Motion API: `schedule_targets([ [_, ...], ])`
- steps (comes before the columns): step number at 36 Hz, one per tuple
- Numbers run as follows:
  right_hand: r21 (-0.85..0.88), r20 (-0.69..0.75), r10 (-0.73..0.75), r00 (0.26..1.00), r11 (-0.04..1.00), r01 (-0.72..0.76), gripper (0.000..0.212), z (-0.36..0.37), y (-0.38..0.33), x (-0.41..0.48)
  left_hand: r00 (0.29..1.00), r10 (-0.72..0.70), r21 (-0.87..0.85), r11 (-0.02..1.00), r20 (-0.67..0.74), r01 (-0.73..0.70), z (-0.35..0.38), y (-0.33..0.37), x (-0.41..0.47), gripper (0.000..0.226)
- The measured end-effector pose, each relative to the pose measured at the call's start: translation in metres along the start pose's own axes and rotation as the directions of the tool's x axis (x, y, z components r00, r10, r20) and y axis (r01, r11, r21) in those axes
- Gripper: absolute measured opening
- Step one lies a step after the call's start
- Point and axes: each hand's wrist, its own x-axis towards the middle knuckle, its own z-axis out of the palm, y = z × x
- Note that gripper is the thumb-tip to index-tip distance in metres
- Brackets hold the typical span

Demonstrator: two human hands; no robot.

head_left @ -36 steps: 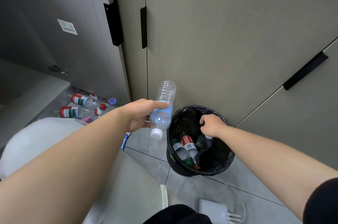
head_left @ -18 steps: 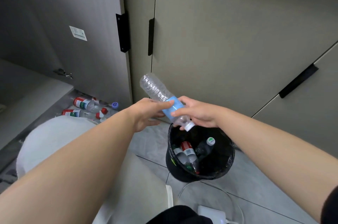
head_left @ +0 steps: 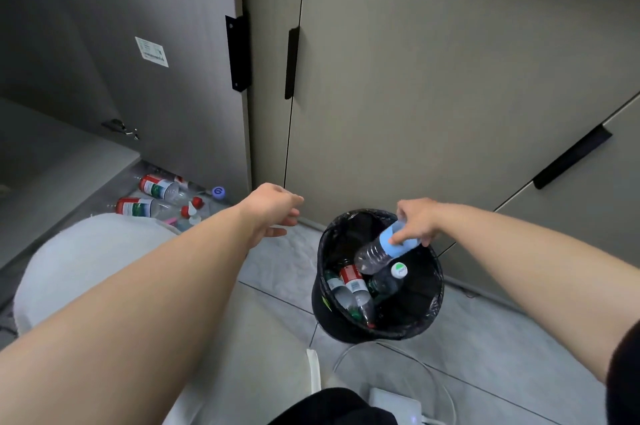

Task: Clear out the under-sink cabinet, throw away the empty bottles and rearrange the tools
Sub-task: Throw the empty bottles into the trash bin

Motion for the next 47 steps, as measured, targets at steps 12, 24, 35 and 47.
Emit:
schedule_targets([
  [12,-0.508,-0.232,-0.214,0.949,0.859,0.070,0.048,0.077,-0.022,0.027,1.000,-0.020,0.015,1.000,0.002,0.020,-0.008,-0.001,0.001,0.021],
  [24,-0.391,-0.128,-0.119,0.985,0.919,0.060,0.055,0.088,-0.022,0.044,0.999,-0.029,0.034,0.999,-0.015,0.030,-0.012,-0.005,0.010,0.020],
  [35,-0.357,-0.250,-0.067,0.966,0.934,-0.027,0.042,0.100,-0.030,0.036,1.000,0.019,0.072,0.997,-0.015,-0.018,-0.009,-0.003,0.008,0.017],
  [47,-0.416,-0.702,-0.608,0.370,0.772,0.480,0.025,0.022,-0.134,-0.002,0.967,0.227,0.542,0.830,-0.119,-0.128,-0.056,0.014,0.000,0.007],
])
